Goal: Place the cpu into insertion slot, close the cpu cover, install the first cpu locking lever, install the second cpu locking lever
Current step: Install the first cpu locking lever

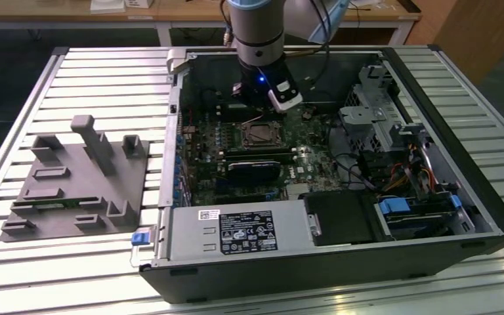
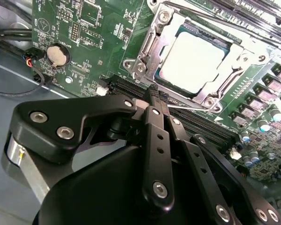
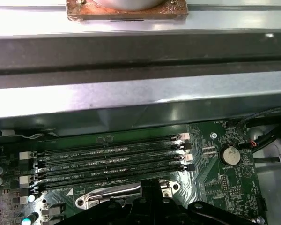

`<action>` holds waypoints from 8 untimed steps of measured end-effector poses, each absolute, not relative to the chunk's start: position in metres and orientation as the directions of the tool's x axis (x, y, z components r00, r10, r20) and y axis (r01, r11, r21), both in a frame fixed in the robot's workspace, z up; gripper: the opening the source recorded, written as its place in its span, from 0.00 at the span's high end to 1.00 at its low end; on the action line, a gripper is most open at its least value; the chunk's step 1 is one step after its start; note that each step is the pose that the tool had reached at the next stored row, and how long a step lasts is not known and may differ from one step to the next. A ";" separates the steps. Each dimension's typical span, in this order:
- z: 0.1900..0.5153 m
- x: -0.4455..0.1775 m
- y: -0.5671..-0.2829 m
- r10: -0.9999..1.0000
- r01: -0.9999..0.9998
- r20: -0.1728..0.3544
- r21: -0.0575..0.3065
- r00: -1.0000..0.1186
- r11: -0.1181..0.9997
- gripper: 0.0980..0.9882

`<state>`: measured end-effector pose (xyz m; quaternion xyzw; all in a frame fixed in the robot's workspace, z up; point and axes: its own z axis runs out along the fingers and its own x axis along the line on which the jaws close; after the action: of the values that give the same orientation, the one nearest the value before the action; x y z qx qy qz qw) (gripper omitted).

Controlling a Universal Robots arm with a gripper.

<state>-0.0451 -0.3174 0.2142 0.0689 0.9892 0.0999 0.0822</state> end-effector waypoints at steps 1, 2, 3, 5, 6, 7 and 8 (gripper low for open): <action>0.214 -0.046 -0.317 0.153 0.119 -0.152 0.209 -0.977 0.971 0.99; 0.214 -0.047 -0.317 0.153 0.119 -0.154 0.209 -0.976 0.971 0.99; 0.213 -0.047 -0.316 0.153 0.119 -0.154 0.209 -0.976 0.971 0.99; 0.213 -0.048 -0.315 0.153 0.118 -0.155 0.210 -0.976 0.971 0.99; 0.213 -0.049 -0.314 0.153 0.118 -0.155 0.210 -0.976 0.971 0.99; 0.213 -0.049 -0.313 0.153 0.118 -0.156 0.210 -0.976 0.971 0.99; 0.213 -0.049 -0.312 0.153 0.118 -0.156 0.210 -0.976 0.971 0.99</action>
<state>-0.0491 -0.3117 0.2125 0.0685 0.9889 0.1001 0.0857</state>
